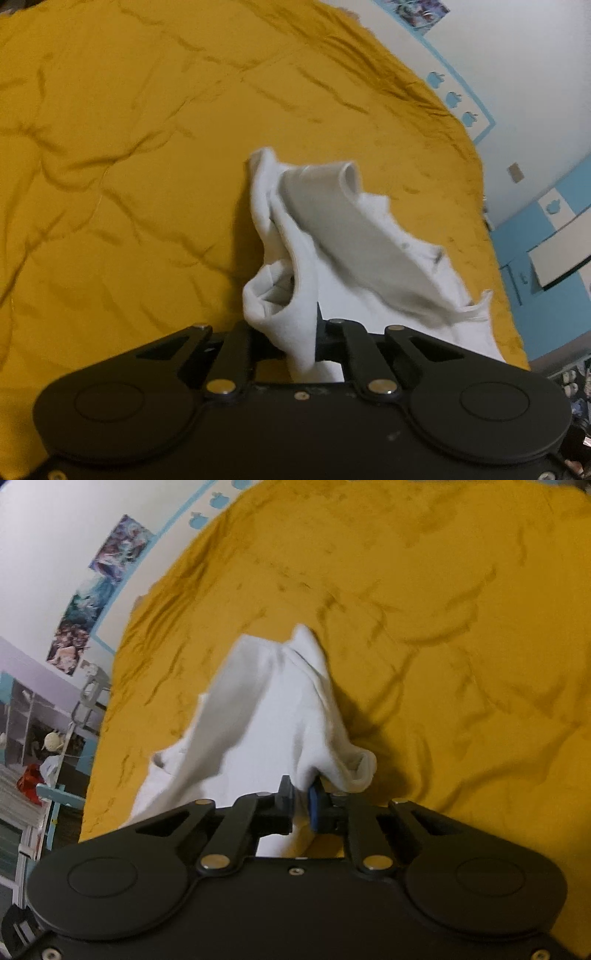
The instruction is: Fold small clothes
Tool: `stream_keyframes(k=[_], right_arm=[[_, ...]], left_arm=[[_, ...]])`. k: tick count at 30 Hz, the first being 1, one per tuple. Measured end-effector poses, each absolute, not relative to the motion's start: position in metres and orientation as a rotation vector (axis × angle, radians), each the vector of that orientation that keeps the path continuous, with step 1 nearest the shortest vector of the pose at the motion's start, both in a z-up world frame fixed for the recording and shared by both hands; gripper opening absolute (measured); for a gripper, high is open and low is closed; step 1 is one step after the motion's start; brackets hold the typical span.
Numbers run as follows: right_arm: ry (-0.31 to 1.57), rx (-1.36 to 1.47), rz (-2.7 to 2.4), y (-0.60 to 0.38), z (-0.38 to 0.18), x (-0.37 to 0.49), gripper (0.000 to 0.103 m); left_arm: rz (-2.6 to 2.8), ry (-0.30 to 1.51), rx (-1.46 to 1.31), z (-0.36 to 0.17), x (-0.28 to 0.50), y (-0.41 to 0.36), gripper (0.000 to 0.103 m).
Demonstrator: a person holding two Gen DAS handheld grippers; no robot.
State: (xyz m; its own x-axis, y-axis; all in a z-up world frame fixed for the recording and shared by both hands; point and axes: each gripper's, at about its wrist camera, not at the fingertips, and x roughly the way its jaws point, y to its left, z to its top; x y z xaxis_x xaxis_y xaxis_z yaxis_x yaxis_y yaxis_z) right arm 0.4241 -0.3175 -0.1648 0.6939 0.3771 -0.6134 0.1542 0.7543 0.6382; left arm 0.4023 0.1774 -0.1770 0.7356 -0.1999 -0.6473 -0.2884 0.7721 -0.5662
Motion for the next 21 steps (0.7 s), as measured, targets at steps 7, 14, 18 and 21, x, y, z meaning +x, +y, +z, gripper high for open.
stream_keyframes(k=[7,14,18,21], right_arm=[[0.732,0.692,0.189,-0.328,-0.112,0.378,0.008],[0.809,0.688,0.200,-0.351,-0.129,0.281,0.008],[0.906,0.676,0.151,-0.360,-0.179,0.254,0.017],[0.924,0.698,0.124,-0.376,-0.196,0.250,0.024]], left_arm=[[-0.020,0.713,-0.630,-0.129,0.350,0.162,0.005],[0.003,0.809,-0.636,-0.159,0.231,0.161,0.006],[0.046,0.875,-0.757,-0.212,0.186,0.172,0.013],[0.068,0.852,-0.748,-0.204,0.170,0.176,0.014]])
